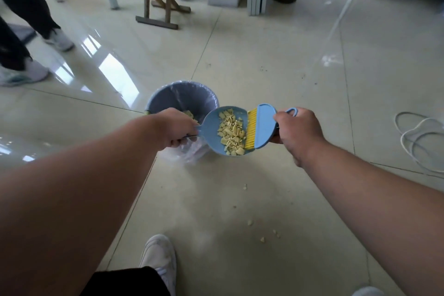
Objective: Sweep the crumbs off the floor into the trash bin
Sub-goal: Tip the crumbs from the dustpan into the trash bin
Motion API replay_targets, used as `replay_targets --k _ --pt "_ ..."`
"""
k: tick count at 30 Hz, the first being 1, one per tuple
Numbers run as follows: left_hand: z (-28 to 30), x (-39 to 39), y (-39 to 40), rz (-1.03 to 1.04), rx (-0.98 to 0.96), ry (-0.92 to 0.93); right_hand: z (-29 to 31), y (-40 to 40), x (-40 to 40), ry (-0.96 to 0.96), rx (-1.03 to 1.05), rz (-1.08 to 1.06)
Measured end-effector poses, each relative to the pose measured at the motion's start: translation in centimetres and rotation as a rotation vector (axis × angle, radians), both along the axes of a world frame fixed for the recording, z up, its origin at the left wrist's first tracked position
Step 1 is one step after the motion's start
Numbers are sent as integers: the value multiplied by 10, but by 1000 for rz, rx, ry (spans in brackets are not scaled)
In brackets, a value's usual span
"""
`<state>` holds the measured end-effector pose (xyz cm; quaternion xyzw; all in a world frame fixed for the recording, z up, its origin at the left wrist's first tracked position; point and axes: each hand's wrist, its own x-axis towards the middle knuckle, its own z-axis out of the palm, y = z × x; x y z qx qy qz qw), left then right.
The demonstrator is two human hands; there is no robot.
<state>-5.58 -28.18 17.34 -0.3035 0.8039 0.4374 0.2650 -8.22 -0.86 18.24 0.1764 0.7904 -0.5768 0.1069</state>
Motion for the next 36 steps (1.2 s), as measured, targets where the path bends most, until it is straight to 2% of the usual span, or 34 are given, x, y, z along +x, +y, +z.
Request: replay_targets --k 8,12,18,22,25,29,36 --pt "31 1 -72 183 -84 122 9 -84 -20 -25 -130 85" --pt "14 10 -97 263 -132 165 -8 -129 -17 -59 -124 116" --pt "-11 12 -122 206 -176 230 -57 -162 -28 -58 -80 155" --pt "-22 11 -119 116 -430 331 -56 -173 -23 -47 16 149" --pt "-25 7 -111 10 -590 477 -52 -176 -18 -15 92 152" --pt "-23 4 -102 -306 -798 593 -59 -170 -20 -10 132 175" --pt "-13 3 -94 -500 -953 700 -65 -161 -24 -28 61 166"
